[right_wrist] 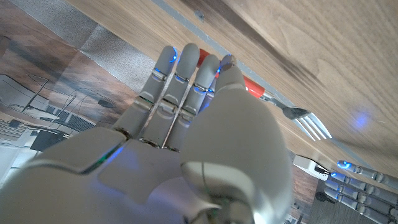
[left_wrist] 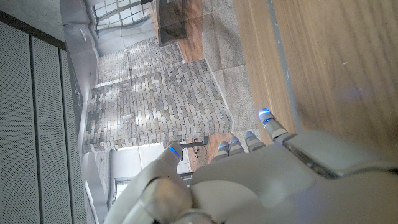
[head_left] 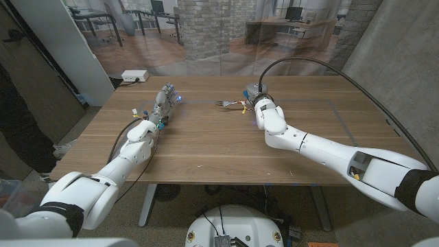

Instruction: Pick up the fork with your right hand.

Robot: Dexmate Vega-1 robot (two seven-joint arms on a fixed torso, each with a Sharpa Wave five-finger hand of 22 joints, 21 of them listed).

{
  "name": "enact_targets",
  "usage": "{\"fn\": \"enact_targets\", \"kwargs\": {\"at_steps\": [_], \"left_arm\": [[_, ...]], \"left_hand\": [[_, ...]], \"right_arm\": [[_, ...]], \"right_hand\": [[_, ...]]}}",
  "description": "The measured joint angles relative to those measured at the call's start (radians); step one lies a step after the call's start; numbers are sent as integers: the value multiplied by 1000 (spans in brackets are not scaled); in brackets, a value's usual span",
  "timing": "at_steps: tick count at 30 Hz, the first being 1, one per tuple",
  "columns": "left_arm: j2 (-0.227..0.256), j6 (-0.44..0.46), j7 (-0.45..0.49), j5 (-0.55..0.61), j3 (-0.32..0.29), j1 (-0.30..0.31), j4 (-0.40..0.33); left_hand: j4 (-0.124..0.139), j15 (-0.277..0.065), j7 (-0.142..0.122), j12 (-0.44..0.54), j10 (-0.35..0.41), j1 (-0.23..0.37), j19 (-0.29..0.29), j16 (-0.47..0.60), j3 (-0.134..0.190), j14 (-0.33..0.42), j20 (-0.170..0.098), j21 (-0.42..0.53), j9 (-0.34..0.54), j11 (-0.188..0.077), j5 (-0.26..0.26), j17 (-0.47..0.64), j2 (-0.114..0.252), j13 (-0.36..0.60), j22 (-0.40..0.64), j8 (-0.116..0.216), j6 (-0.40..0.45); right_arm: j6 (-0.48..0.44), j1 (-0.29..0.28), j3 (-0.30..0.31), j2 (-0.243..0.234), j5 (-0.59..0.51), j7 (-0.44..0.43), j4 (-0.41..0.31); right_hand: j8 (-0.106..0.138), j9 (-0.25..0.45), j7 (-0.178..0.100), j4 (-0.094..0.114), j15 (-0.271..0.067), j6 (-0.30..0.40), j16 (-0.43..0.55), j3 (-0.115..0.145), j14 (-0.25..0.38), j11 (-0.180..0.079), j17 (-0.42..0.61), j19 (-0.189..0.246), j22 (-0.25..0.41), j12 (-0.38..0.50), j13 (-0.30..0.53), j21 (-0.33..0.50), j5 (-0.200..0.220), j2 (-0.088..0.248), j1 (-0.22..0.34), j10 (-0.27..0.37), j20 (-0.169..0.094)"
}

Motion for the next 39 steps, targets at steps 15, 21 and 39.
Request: {"fn": "enact_targets", "kwargs": {"at_steps": [15,21,39], "left_arm": [[-7,-6,-9,0,1,-12,25],[-9,-10,-13,0,1,-16,33],[-13,-17,-24,0,0,-27,53]], "left_hand": [[0,0,0,0,0,0,0,0,0,0,0,-7,0,0,0,0,0,0,0,0,0],[0,0,0,0,0,0,0,0,0,0,0,-7,0,0,0,0,0,0,0,0,0],[0,0,0,0,0,0,0,0,0,0,0,-11,0,0,0,0,0,0,0,0,0]], "right_arm": [[0,-1,17,-9,-9,-1,-16],[4,-1,21,-12,-15,-7,-22],[7,-1,40,-15,-28,-18,-40]], "right_hand": [[0,0,0,0,-2,0,-8,-8,9,0,9,-7,0,0,4,14,-2,1,-1,0,7],[0,0,0,4,-5,0,-17,-12,13,0,14,-7,0,0,2,21,4,4,2,11,7],[0,0,0,8,-5,0,-31,-25,16,0,23,-14,-3,0,5,37,4,10,8,11,7]]}}
